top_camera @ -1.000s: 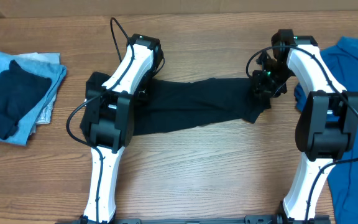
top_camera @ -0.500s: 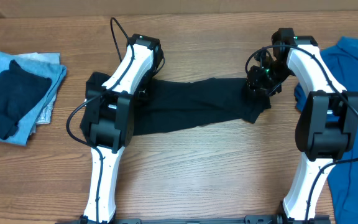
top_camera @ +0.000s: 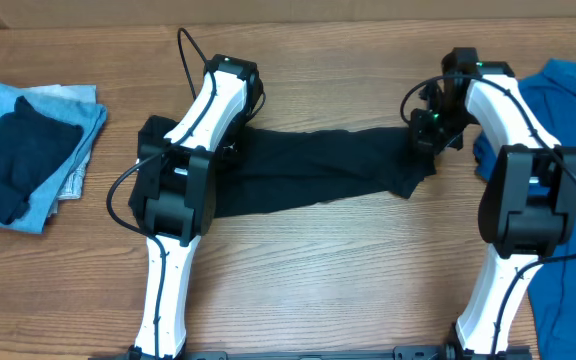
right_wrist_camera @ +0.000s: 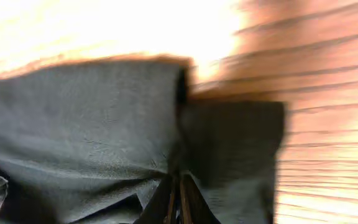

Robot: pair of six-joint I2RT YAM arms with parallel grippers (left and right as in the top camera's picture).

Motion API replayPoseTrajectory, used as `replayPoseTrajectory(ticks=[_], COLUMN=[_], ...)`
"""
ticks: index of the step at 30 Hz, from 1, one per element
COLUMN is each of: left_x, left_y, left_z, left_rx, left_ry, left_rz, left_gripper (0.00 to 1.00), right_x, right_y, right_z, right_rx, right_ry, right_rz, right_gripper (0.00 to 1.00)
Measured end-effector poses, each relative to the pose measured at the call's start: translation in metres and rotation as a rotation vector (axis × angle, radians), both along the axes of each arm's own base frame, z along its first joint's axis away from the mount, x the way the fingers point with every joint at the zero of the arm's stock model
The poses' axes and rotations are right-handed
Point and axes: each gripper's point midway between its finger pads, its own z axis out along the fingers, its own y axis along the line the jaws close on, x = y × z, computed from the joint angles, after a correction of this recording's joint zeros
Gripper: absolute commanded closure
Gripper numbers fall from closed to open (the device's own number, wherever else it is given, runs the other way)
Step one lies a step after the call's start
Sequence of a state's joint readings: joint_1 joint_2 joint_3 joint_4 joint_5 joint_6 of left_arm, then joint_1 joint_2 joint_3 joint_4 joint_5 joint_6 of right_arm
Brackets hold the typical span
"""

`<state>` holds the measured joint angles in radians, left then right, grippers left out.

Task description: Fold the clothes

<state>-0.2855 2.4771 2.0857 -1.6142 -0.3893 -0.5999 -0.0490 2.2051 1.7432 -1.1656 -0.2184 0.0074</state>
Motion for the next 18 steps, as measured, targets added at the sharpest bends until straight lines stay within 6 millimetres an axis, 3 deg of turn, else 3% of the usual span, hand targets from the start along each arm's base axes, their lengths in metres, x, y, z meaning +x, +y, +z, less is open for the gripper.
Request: replayPoseTrajectory(ticks=[4,12,15,18], left_x=[0.001,0.004,0.004,0.004], left_y=[0.000,-0.002,-0.002,-0.002], left_z=[-0.001,-0.002,-0.002,-0.002], left_rx=[-0.002,-0.009,-0.009,-0.009], left_ry=[-0.006,-0.020,-0.020,-0.020], left_rz=[0.000,0.001,0.001,0.001], left_gripper=[0.96,0.96,0.95,0.94], right_x=[0.030,0.064,0.069,0.063], right_y=[-0.028,-0.033,-0.036,-0.041], right_z=[0.011,0.017,0.018,0.022], right_rx=[-0.064,-0.113,-0.134,-0.147], right_ry=[-0.114,-0.279,-0.301,-0.268], right_rz=[-0.036,0.091,0.109,0.105], right_gripper=[0.96,0.96,0.56,0.53])
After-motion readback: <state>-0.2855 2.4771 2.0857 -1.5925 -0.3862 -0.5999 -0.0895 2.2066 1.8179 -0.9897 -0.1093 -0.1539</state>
